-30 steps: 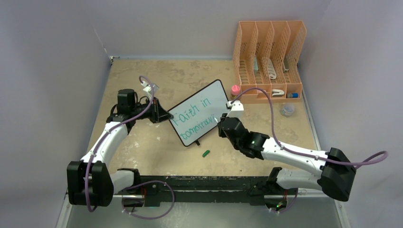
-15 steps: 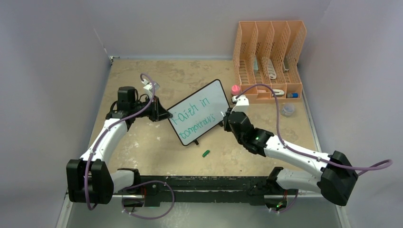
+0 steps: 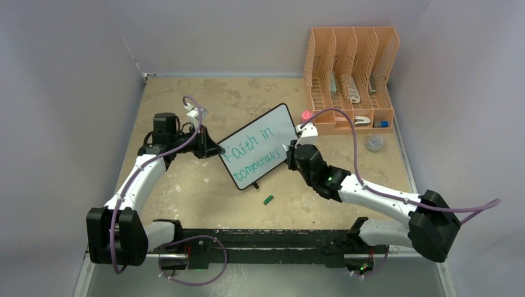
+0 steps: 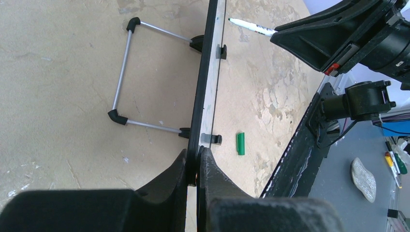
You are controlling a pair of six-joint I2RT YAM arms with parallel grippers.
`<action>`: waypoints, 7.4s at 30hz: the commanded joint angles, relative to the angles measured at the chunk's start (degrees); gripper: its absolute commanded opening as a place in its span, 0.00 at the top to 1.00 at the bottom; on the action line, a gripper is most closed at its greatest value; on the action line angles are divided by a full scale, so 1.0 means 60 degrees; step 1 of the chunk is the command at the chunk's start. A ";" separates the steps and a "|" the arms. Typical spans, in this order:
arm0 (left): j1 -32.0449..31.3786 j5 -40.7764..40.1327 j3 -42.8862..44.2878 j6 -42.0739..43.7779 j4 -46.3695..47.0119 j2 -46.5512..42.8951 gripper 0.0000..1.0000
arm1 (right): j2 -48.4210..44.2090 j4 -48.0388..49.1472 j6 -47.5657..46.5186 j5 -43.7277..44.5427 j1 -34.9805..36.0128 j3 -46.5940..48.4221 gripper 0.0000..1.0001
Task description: Write a sentence on the whiteboard
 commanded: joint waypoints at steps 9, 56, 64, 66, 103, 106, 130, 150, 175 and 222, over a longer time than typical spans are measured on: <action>0.0142 -0.1428 0.0028 0.0690 -0.0027 0.0088 1.00 | 0.0245 0.0679 -0.0277 0.0043 -0.0090 0.0121 1.00; 0.0137 -0.1448 0.0010 0.0690 0.0002 0.0117 1.00 | 0.0177 0.0197 -0.0209 -0.0449 -0.0109 0.0244 1.00; 0.0146 -0.1459 -0.0013 0.0690 -0.0005 0.0066 1.00 | 0.0461 -0.0044 -0.0061 0.0026 -0.0109 0.0341 1.00; 0.0146 -0.1452 -0.0016 0.0683 -0.0006 0.0049 1.00 | 0.0482 0.0016 -0.0051 0.0072 -0.0110 0.0332 1.00; 0.0146 -0.1463 -0.0016 0.0692 0.0001 0.0044 1.00 | 0.0803 0.0742 -0.0593 0.0278 -0.0167 0.0895 1.00; 0.0146 -0.1475 -0.0021 0.0693 0.0002 0.0056 1.00 | 0.0801 0.0604 -0.0492 0.0191 -0.0180 0.0825 1.00; 0.0146 -0.1473 -0.0024 0.0694 0.0002 0.0029 1.00 | 0.0976 -0.0587 0.0472 -0.0192 -0.0182 0.0510 1.00; 0.0145 -0.1491 -0.0040 0.0690 0.0001 0.0014 1.00 | 0.0594 -0.0261 0.0280 -0.0836 -0.0182 0.0590 1.00; 0.0139 -0.1476 -0.0051 0.0687 0.0002 -0.0007 1.00 | 0.0648 0.0262 -0.0048 0.0062 -0.0444 0.0805 1.00; 0.0140 -0.1499 -0.0041 0.0712 0.0001 0.0046 1.00 | 0.0788 0.0162 0.0170 0.0038 -0.0617 0.0487 1.00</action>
